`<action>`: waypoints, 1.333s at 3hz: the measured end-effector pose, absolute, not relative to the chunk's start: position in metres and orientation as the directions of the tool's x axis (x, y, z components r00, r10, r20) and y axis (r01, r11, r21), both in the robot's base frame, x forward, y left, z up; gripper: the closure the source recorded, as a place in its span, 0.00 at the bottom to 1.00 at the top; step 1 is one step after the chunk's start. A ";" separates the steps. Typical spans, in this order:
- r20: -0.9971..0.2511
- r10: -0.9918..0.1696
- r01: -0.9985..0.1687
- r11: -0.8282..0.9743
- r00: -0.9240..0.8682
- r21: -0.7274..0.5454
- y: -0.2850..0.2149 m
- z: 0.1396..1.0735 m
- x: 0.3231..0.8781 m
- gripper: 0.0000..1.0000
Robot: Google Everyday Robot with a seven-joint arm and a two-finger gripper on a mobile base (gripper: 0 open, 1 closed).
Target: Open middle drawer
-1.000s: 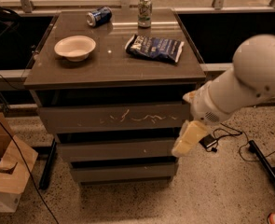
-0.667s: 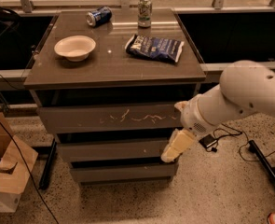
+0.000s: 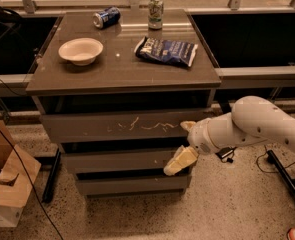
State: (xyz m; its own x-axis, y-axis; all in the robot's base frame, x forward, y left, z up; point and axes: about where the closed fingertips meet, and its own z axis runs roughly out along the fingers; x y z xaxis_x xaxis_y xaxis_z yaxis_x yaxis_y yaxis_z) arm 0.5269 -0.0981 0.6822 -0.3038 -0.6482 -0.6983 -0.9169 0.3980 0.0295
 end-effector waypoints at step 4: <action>-0.729 -0.564 -0.882 0.456 -0.388 0.116 -0.062 0.555 0.560 0.00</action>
Offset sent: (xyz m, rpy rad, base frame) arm 0.0284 0.0289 -0.0890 0.0741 0.0498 -0.0448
